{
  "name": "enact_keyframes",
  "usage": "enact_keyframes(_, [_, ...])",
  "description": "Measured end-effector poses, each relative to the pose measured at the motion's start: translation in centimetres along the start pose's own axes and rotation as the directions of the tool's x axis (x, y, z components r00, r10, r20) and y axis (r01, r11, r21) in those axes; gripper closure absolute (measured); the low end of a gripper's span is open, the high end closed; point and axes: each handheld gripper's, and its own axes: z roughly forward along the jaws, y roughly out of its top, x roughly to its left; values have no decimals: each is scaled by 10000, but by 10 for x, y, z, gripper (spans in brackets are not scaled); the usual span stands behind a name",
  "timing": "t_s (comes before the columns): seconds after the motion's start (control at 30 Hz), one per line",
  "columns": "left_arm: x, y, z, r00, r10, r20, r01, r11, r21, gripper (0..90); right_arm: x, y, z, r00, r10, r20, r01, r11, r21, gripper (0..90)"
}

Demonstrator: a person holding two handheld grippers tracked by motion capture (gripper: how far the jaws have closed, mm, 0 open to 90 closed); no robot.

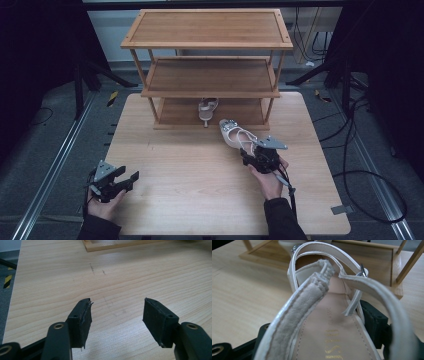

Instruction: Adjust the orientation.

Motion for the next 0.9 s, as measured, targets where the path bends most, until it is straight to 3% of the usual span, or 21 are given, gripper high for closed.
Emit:
enact_keyframes(0.33, [1, 0, -2, 9999, -109, -70, 108, 9999, -126, 376, -5, 31, 46, 9943, 769, 732, -744, 9965, -373, 407])
enact_keyframes(0.43, [2, 1, -3, 9999, -116, -106, 113, 9997, -203, 377, -6, 37, 62, 9920, 698, 1048, -660, 9970, -398, 406])
enact_keyframes(0.9, [2, 0, -2, 9999, -156, -60, 155, 9997, -164, 380, -10, 51, 129, 9751, 1240, 1840, -1200, 9922, -327, 406])
